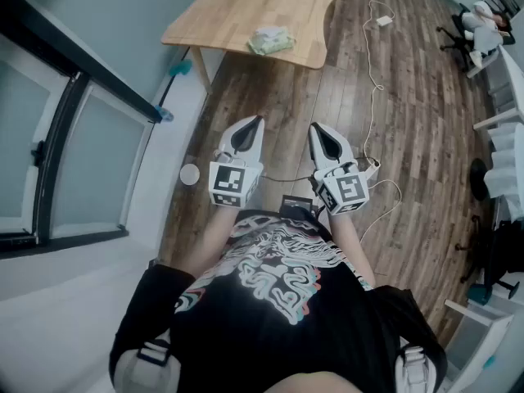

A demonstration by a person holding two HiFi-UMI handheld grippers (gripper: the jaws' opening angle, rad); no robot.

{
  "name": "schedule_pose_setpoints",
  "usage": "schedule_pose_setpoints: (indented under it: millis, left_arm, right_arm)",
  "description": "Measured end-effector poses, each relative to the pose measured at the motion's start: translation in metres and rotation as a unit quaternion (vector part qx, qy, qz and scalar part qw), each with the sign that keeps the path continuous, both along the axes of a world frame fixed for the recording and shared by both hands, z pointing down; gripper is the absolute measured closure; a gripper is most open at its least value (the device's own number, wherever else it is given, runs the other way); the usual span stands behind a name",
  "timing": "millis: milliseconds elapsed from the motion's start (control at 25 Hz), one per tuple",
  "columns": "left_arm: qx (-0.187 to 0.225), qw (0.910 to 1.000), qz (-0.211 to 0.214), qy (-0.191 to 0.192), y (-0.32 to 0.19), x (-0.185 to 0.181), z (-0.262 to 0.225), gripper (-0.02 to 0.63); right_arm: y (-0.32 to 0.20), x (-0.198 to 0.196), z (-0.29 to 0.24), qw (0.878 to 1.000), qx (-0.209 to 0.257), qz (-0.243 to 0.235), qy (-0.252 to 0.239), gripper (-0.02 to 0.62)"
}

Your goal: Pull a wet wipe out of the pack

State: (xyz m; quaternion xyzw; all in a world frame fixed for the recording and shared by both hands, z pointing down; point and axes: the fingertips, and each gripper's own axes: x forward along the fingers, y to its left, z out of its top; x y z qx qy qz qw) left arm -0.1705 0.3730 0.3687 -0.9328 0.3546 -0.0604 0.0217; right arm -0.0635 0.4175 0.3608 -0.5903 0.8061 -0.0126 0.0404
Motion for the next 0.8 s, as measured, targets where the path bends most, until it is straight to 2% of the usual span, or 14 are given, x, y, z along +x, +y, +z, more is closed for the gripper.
schedule_pose_setpoints:
  millis: [120, 280, 480, 600, 720, 800]
  left_arm:
    - [0.0, 1.0, 0.002, -0.003, 0.005, 0.004, -0.001, 0.617]
    - [-0.03, 0.9989, 0.029, 0.024, 0.01, 0.01, 0.001, 0.617]
    - [-0.042, 0.9988, -0.006, 0.025, 0.002, -0.004, 0.006, 0.617]
    - [-0.025, 0.9993, -0.023, 0.014, 0.0, -0.009, 0.004, 0.617]
    - [0.011, 0.9984, -0.048, -0.028, -0.003, -0.013, 0.003, 0.617]
    - [0.01, 0.9979, -0.056, -0.03, -0.008, -0.016, 0.003, 0.617]
  right_arm:
    - [0.002, 0.005, 0.0, 1.0, -0.002, 0.001, 0.002, 0.597]
    - [0.001, 0.012, -0.001, 1.0, -0.002, 0.014, 0.007, 0.597]
    - [-0.003, 0.013, 0.003, 1.0, -0.008, 0.029, 0.003, 0.597]
    - [-0.006, 0.016, 0.006, 0.999, -0.011, 0.036, -0.011, 0.597]
    - [-0.007, 0.02, 0.007, 0.999, -0.013, 0.04, -0.014, 0.597]
    - [-0.01, 0.02, 0.007, 0.999, -0.011, 0.04, -0.01, 0.597]
